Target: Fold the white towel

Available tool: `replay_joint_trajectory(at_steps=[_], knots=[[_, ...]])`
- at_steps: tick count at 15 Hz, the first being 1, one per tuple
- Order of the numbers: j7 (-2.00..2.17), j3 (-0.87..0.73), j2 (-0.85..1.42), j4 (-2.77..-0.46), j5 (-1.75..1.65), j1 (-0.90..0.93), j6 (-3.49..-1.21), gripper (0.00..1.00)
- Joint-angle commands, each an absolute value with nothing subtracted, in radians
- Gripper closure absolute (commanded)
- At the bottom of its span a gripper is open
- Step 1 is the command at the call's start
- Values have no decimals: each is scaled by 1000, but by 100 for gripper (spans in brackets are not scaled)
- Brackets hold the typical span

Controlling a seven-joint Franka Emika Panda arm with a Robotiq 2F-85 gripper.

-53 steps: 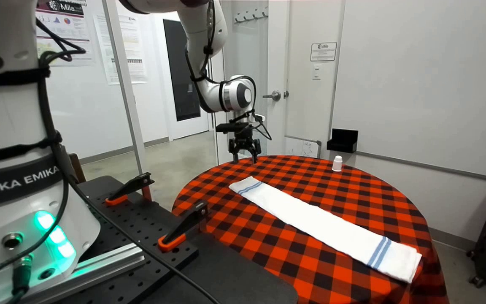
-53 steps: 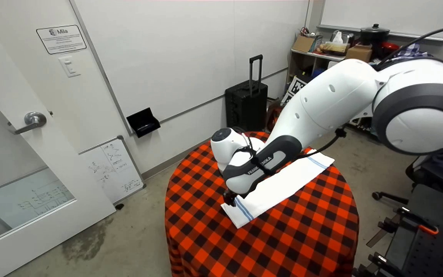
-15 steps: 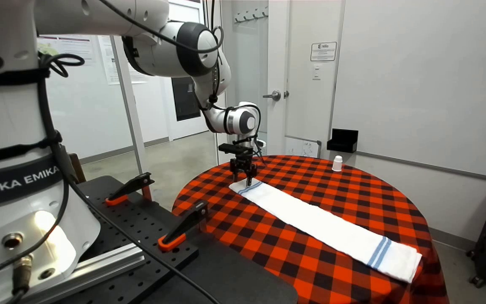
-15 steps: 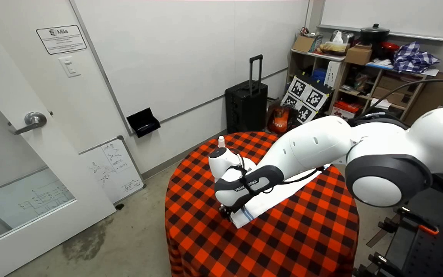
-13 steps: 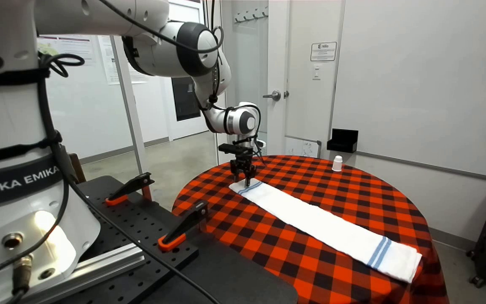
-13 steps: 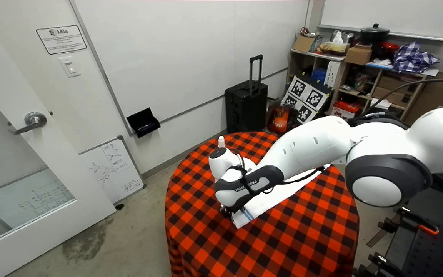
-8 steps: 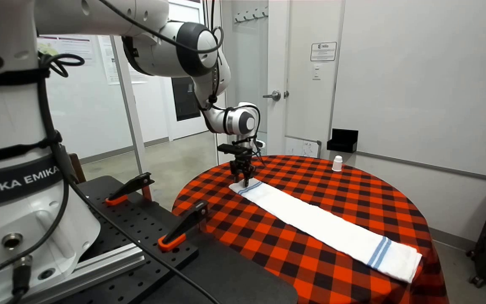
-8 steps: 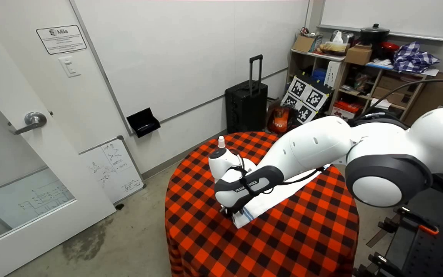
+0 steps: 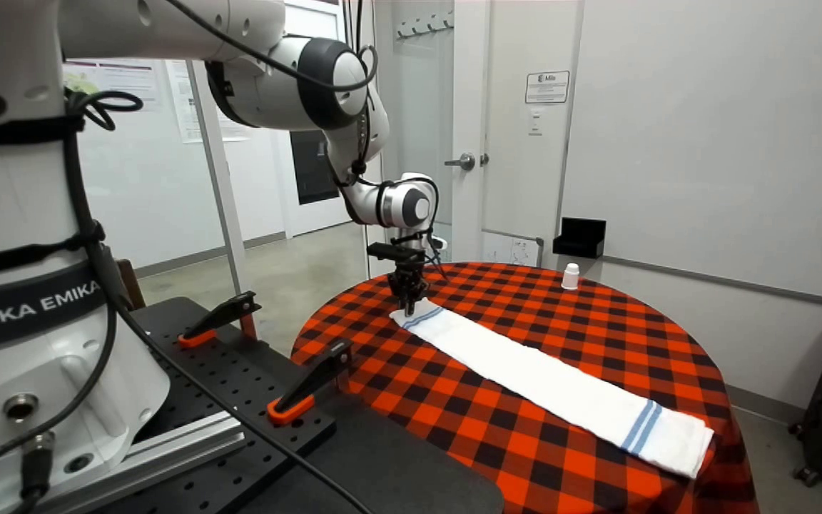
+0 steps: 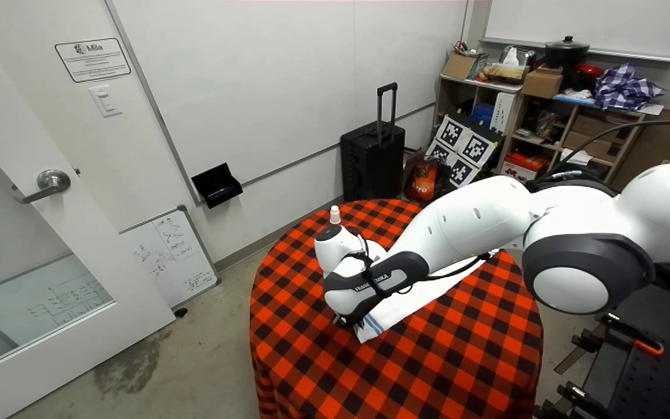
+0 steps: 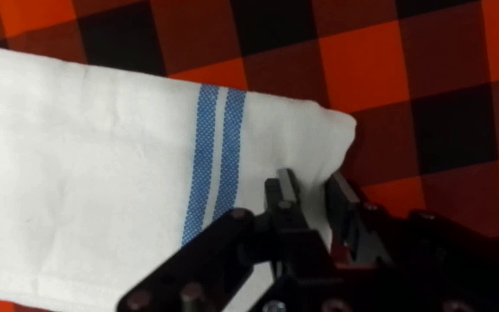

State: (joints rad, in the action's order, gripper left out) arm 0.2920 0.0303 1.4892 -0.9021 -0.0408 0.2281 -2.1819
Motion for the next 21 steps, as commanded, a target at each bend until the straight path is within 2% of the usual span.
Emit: replay_joint_trajectory(at_steps=[1,7,21], knots=[[253,34,1489,-895,-24,229,-2183,100],[217,31,1429,-899,-61,229,-2191,99],[26,71,997,-1108,-96,307,-2198,99]])
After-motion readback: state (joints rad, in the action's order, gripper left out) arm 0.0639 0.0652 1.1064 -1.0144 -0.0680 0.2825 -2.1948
